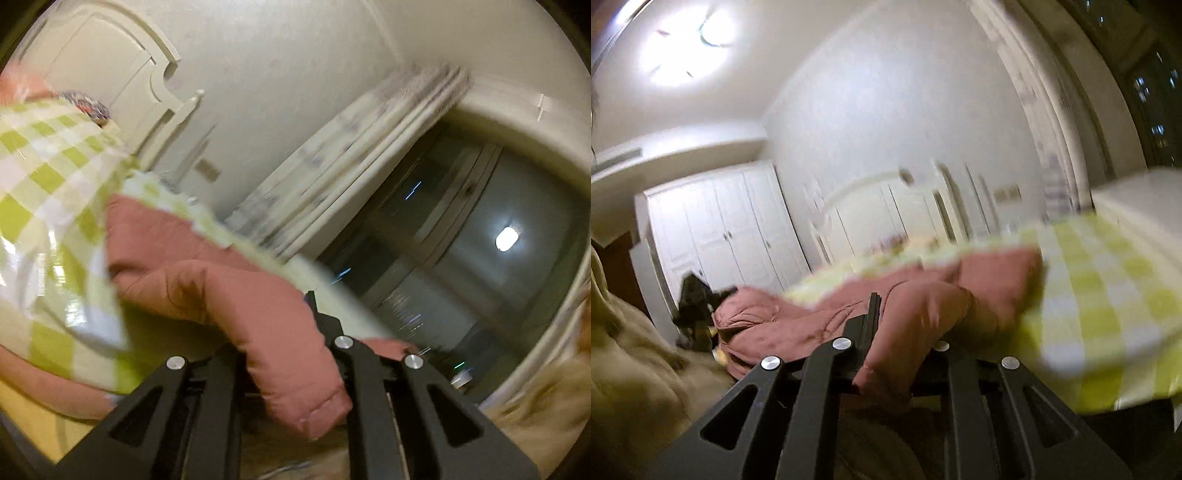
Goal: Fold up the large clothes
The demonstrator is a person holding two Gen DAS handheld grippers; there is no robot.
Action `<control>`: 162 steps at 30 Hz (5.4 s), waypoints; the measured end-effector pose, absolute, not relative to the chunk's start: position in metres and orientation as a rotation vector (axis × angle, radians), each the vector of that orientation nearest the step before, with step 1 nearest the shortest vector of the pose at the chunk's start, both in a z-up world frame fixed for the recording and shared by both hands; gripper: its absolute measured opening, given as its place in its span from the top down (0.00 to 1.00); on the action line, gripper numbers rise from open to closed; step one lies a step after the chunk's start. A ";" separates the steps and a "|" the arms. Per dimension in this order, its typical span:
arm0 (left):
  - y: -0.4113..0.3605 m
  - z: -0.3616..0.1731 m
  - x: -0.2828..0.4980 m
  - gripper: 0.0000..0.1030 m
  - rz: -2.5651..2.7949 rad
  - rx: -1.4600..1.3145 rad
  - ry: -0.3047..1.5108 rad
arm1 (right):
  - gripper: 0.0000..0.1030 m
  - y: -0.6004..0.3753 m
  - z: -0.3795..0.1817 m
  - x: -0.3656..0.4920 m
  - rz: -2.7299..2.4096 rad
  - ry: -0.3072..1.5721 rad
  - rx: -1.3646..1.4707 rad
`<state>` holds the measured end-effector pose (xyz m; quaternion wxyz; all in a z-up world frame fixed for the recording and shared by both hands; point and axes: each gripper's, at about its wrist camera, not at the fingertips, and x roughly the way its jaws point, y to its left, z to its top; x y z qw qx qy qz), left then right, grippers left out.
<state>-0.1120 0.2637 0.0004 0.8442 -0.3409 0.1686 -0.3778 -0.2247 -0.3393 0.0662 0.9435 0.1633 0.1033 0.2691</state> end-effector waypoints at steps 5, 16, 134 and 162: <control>0.280 0.027 -0.063 0.87 -0.755 -0.803 0.349 | 0.88 -0.325 0.131 -0.173 0.532 0.194 0.272; 0.253 0.007 0.210 0.20 -0.417 -0.777 0.624 | 0.74 -0.330 0.102 0.137 0.265 0.592 0.464; 0.087 -0.087 0.308 0.02 0.023 0.279 0.824 | 0.07 -0.227 -0.023 0.078 0.214 0.834 0.749; -0.037 -0.085 0.159 0.02 -0.172 0.373 0.741 | 0.67 -0.254 0.056 0.024 0.066 0.417 0.331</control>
